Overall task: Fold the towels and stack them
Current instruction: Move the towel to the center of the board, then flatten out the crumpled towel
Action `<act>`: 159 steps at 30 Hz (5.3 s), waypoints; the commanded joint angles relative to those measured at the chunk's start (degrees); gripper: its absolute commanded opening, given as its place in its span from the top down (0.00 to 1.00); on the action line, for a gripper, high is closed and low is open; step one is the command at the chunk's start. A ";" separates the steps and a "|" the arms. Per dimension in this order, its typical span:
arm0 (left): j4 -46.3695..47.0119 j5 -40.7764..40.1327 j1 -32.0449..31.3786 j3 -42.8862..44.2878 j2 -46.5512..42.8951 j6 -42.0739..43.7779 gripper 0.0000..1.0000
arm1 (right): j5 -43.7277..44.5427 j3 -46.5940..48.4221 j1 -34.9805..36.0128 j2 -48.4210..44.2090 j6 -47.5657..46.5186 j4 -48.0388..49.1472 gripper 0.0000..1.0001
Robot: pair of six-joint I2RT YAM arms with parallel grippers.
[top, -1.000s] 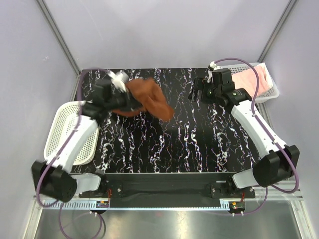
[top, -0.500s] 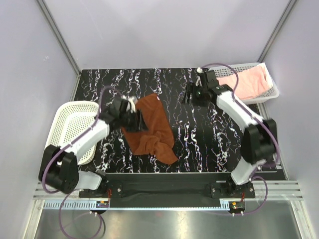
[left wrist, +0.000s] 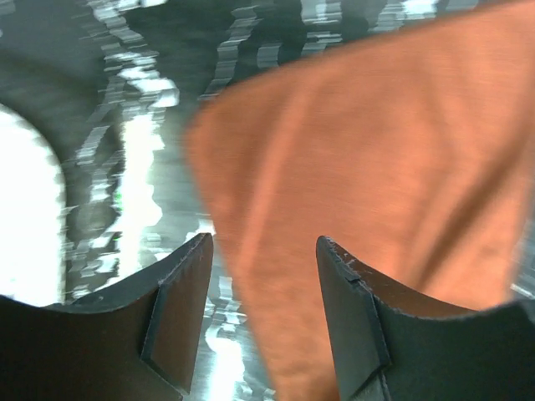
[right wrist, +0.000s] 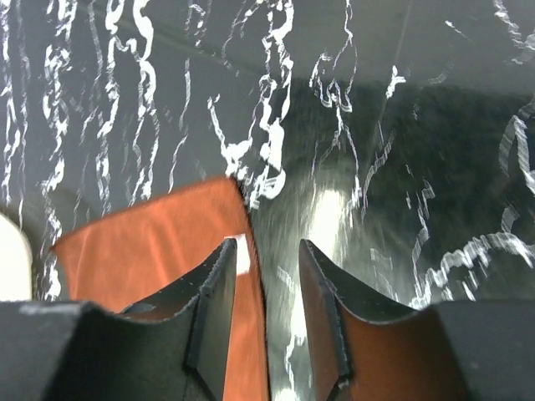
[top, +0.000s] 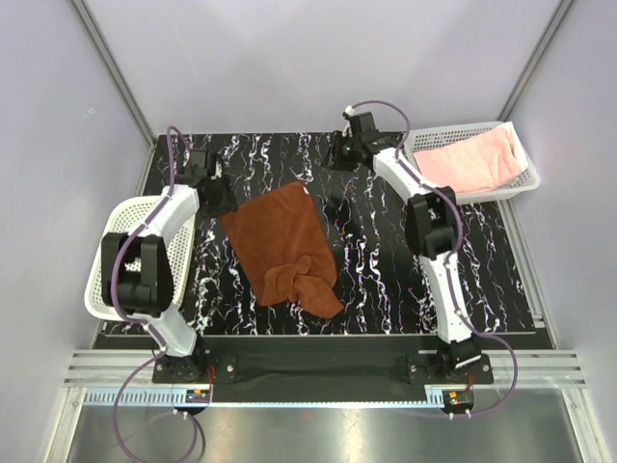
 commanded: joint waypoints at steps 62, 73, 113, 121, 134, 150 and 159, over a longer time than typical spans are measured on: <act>-0.99 17.12 -4.92 22.40 22.68 21.71 0.59 | 14.65 -46.24 4.98 -29.00 4.15 4.10 0.50; -4.86 19.15 -5.10 29.70 31.12 28.65 0.51 | 10.52 -47.91 2.52 -31.81 4.15 5.15 0.55; -5.66 21.61 -6.77 30.14 32.36 29.97 1.00 | 15.53 -48.97 1.64 -24.17 7.76 6.12 0.66; -6.01 20.20 -6.85 28.65 30.16 29.45 1.00 | 19.04 -45.81 3.92 -21.71 6.35 0.76 0.67; -4.25 20.64 -6.77 25.05 26.38 26.55 1.00 | 21.05 -44.31 6.21 -17.84 6.70 -3.37 0.78; -0.04 21.88 -5.89 25.22 1.99 15.74 1.00 | 47.51 -22.45 4.45 -34.53 -9.63 -16.20 1.00; 0.04 28.81 -6.76 22.43 -17.54 12.23 1.00 | 38.40 -32.22 4.45 -63.42 -14.83 -8.48 1.00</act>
